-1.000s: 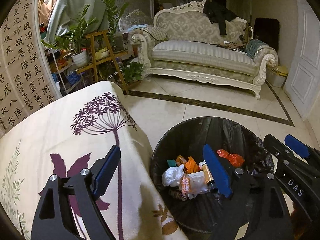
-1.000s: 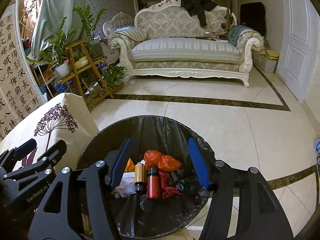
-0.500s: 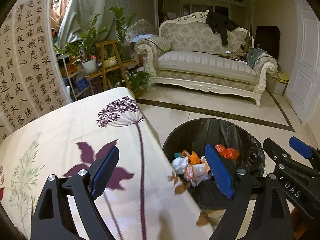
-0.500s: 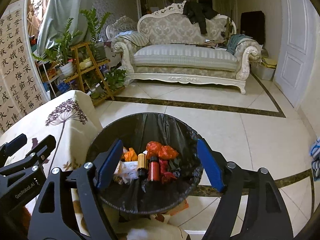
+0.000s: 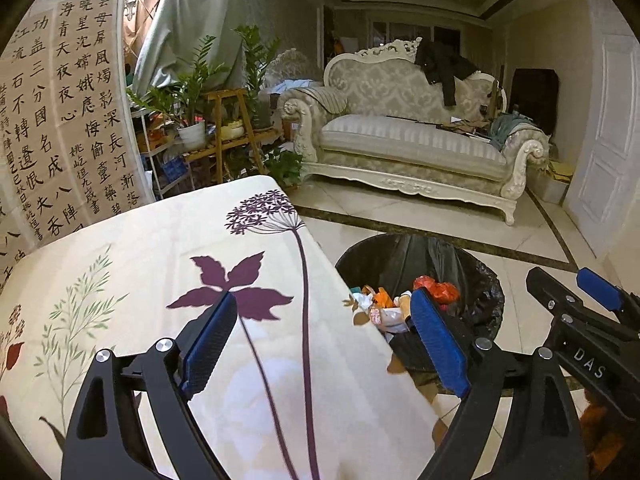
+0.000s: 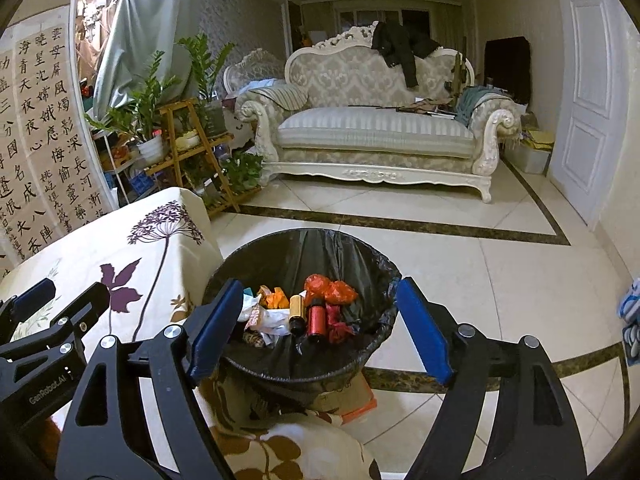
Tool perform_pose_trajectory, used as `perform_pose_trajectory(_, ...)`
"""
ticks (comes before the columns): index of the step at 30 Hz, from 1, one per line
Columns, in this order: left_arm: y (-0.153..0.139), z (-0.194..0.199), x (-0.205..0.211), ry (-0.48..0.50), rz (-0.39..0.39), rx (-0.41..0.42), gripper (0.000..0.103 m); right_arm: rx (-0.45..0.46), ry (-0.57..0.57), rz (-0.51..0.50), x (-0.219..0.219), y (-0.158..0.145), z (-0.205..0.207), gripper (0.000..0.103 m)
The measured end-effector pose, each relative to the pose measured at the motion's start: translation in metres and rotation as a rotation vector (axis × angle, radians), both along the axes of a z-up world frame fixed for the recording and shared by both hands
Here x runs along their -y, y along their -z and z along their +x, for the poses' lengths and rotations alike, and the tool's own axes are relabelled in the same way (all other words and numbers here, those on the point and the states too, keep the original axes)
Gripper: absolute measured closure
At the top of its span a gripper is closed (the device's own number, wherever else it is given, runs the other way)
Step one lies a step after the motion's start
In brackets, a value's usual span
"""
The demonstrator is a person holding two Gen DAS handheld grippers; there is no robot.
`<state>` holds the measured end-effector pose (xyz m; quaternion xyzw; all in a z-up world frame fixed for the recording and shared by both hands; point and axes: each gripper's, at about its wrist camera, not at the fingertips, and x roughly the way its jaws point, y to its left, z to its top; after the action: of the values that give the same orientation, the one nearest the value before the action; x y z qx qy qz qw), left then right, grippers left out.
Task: Collect trash
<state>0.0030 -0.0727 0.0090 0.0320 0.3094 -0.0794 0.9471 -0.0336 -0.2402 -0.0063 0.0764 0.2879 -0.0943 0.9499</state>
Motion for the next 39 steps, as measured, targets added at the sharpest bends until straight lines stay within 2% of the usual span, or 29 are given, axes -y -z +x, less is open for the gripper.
perform_pose_trajectory(13, -0.009, -0.027, -0.014, -0.019, -0.037, 0.03, 0.017, 0.035, -0.023, -0.022, -0.013, -0.014, -0.028, 0.025)
perform_pose_trajectory(39, -0.01, -0.027, -0.022, -0.029, -0.053, 0.025, 0.017, 0.044, -0.023, -0.027, -0.017, -0.02, -0.03, 0.025)
